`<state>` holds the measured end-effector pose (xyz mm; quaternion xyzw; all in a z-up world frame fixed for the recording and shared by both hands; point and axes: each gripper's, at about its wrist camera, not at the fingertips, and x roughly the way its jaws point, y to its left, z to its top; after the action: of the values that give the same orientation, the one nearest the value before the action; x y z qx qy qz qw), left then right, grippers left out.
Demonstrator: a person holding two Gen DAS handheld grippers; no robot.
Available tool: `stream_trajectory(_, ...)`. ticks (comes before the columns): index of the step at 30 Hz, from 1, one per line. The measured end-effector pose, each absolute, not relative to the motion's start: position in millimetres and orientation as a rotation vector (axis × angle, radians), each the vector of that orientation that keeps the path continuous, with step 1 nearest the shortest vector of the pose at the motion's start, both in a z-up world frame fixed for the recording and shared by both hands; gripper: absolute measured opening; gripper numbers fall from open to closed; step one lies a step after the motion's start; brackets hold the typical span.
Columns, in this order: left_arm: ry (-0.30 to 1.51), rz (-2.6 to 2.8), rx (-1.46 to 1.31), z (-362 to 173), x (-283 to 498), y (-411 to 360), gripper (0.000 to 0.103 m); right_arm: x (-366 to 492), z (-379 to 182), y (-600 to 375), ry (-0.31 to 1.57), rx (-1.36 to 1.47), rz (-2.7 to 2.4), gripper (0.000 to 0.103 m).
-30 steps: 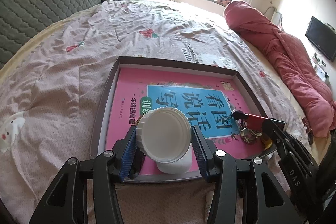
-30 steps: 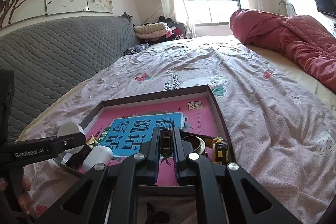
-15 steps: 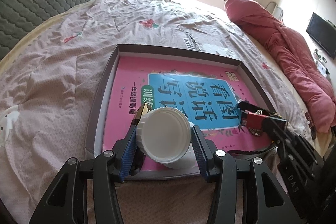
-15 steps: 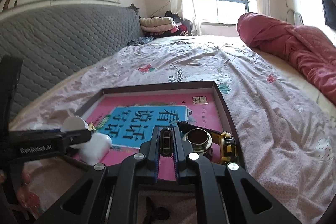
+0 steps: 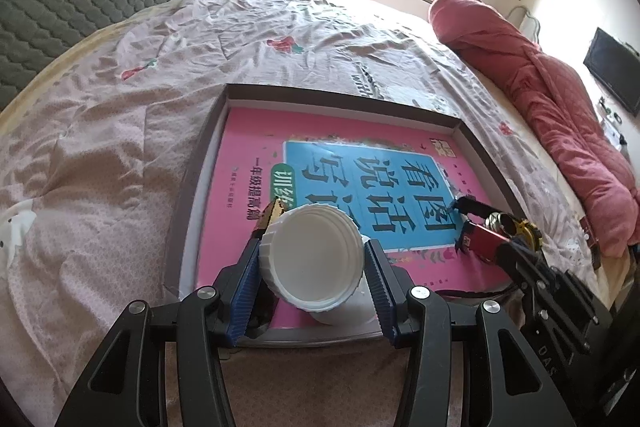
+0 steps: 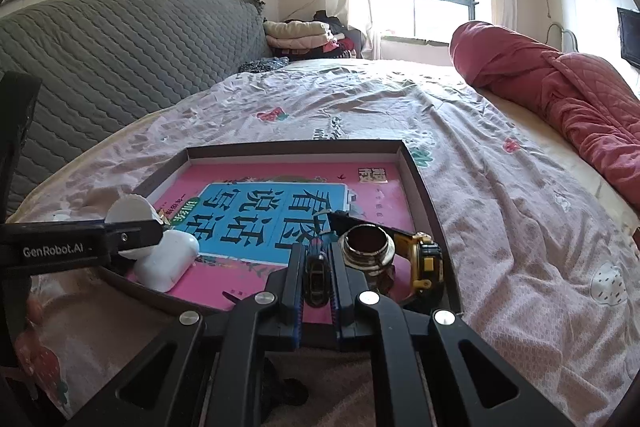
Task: Organize rigid objects
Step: 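Lower the lid into the tray with left tool while the right tool lowers the lighter, then open the left tool off the white lid while the right tool releases the red lighter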
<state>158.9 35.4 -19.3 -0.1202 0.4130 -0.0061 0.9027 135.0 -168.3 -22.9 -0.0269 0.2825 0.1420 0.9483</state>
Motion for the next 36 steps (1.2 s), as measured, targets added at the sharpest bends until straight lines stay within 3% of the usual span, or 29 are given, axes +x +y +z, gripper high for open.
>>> stream_trajectory(21, 0.867, 0.022, -0.264, -23, 157, 45, 0.053, 134, -24, -176, 0.589, -0.055, 0.243, 0.012)
stream_trajectory(36, 0.86, 0.043, -0.261, -22, 156, 46, 0.053, 136, -22, -186, 0.591, -0.034, 0.204, 0.024)
